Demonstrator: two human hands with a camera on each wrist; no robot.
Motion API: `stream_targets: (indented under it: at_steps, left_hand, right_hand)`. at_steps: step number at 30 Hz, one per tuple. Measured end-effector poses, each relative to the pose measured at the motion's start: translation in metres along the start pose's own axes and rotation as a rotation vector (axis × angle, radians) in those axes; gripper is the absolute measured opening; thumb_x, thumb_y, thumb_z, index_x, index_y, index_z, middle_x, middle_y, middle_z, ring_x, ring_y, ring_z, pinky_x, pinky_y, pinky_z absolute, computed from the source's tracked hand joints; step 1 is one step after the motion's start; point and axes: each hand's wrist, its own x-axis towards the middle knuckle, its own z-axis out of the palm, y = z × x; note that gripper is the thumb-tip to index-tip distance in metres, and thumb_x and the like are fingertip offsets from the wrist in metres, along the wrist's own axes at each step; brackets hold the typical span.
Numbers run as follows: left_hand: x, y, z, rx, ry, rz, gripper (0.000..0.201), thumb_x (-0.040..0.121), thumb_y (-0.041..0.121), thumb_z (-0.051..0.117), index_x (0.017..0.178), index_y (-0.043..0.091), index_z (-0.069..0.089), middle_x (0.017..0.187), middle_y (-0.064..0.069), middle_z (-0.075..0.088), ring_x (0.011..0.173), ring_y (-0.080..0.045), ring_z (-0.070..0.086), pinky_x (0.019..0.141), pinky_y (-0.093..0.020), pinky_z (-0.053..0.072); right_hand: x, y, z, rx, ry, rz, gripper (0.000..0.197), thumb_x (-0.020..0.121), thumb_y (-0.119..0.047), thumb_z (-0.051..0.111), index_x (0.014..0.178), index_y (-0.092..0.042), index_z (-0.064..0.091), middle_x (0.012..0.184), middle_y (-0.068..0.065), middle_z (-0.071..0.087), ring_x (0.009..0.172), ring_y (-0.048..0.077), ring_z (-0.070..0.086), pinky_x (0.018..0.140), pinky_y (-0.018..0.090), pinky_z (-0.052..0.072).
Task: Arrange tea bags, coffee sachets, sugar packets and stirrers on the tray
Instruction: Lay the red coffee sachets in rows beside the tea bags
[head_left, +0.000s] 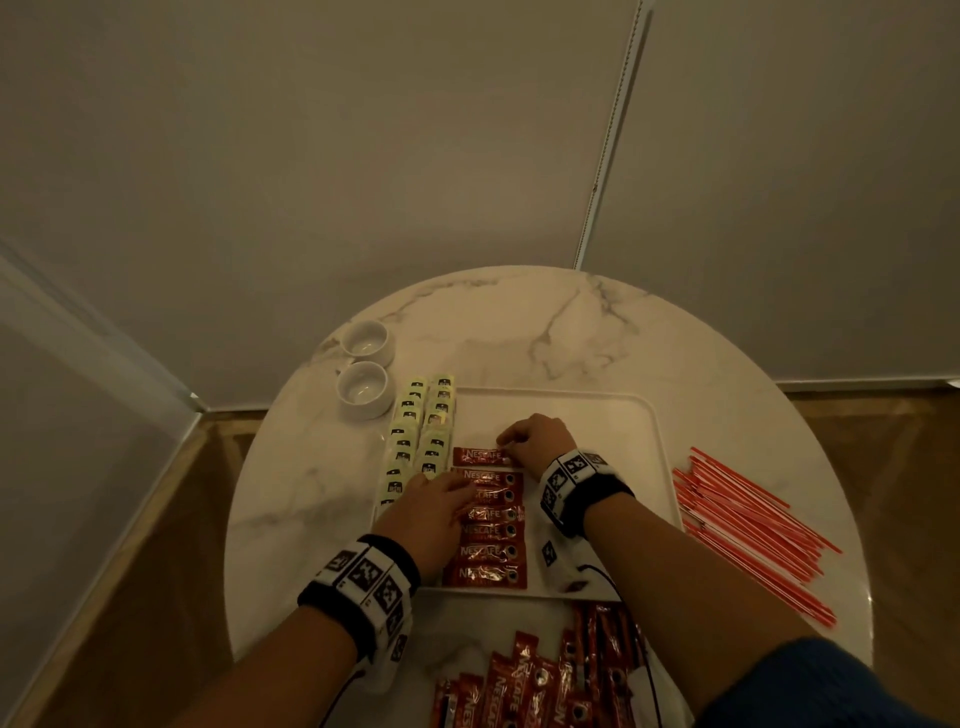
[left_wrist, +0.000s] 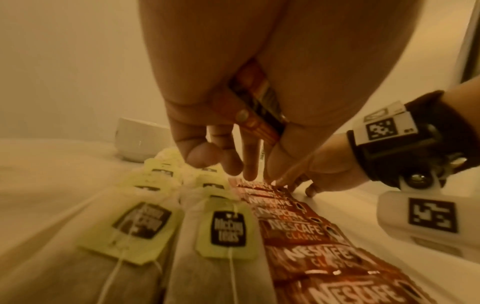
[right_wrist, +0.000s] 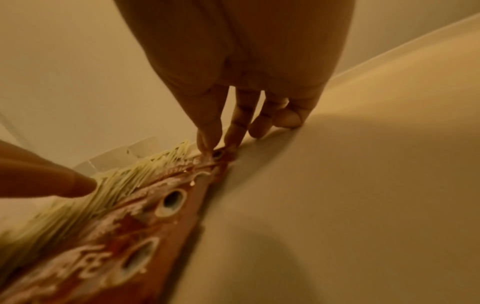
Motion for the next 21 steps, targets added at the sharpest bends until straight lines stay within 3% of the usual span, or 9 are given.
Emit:
stream_targets:
  at_steps: [3, 6, 14, 21]
  left_hand:
    - [-0.001, 0.002, 0.006, 0.102, -0.019, 0.03, 0.052, 0.095, 0.02, 0.041, 0.146, 0.032, 0.031, 0.154, 0.011, 0.025, 0.126, -0.022, 0.03, 0.107, -0.037, 0.034]
    - [-0.004, 0.005, 0.011, 0.236, -0.016, 0.052, 0.053, 0.094, 0.023, 0.043, 0.145, 0.033, 0.032, 0.156, 0.01, 0.019, 0.124, -0.024, 0.031, 0.101, -0.04, 0.038]
    - [-0.005, 0.006, 0.019, 0.279, -0.073, 0.033, 0.051, 0.094, 0.032, 0.045, 0.143, 0.037, 0.033, 0.158, 0.006, 0.012, 0.131, -0.029, 0.025, 0.106, -0.048, 0.032]
    - [-0.006, 0.003, 0.019, 0.282, -0.076, 0.036, 0.051, 0.094, 0.031, 0.044, 0.143, 0.037, 0.032, 0.158, 0.008, 0.012, 0.13, -0.027, 0.026, 0.105, -0.048, 0.033]
  right_hand:
    - [0.004, -0.002, 0.002, -0.084, 0.024, -0.002, 0.019, 0.087, -0.029, 0.057, 0.095, -0.036, 0.073, 0.116, 0.002, 0.056, 0.112, 0.022, 0.051, 0.097, 0.033, 0.045]
    - [0.001, -0.005, 0.002, -0.191, 0.001, -0.065, 0.019, 0.088, -0.033, 0.057, 0.1, -0.036, 0.071, 0.115, 0.001, 0.051, 0.114, 0.024, 0.04, 0.1, 0.038, 0.039]
    - [-0.003, -0.012, 0.006, -0.283, -0.029, -0.137, 0.014, 0.088, -0.038, 0.06, 0.096, -0.041, 0.071, 0.108, -0.005, 0.057, 0.113, 0.022, 0.042, 0.095, 0.039, 0.042]
    - [-0.003, -0.012, 0.007, -0.274, -0.029, -0.131, 0.014, 0.088, -0.037, 0.06, 0.094, -0.041, 0.071, 0.109, -0.005, 0.057, 0.115, 0.022, 0.041, 0.096, 0.041, 0.041]
